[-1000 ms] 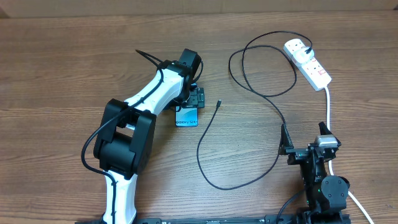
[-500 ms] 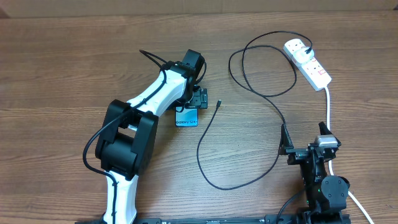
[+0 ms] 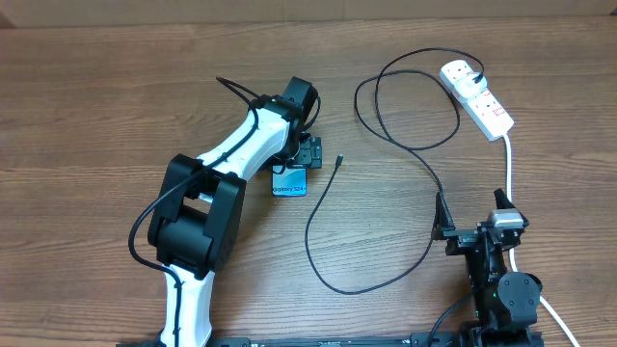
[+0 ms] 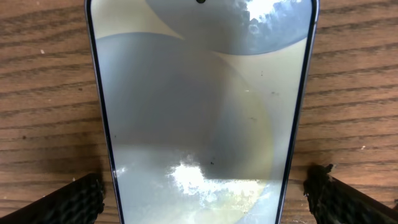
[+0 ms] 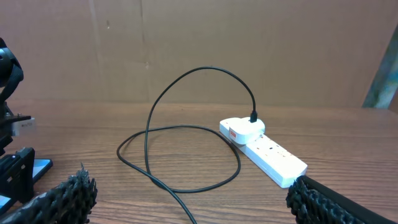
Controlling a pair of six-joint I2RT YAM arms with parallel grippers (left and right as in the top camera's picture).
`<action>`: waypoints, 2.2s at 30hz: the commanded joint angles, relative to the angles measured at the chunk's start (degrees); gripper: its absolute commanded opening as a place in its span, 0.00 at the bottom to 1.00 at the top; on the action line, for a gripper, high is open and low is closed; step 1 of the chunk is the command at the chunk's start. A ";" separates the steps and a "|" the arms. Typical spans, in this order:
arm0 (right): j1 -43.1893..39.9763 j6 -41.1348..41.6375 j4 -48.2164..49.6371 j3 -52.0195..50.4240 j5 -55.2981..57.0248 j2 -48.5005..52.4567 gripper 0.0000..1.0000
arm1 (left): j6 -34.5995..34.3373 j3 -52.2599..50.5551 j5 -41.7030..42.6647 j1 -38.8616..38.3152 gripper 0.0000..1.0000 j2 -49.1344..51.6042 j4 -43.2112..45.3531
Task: Plug charger to phone and switch on socket
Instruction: 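Close the left gripper on the phone's long sides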
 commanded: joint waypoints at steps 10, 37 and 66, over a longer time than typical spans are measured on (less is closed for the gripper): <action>-0.26 -0.11 0.37 -0.59 -0.11 -0.33 1.00 | -0.72 -0.57 -1.22 -0.37 0.98 1.79 -0.42; -0.26 -0.11 0.39 -0.59 -0.11 -0.33 1.00 | -0.72 -0.63 -1.38 -0.24 0.89 1.79 -0.46; -0.26 -0.11 0.39 -0.59 -0.11 -0.33 1.00 | -0.33 -0.63 -1.40 0.52 0.90 1.79 -0.63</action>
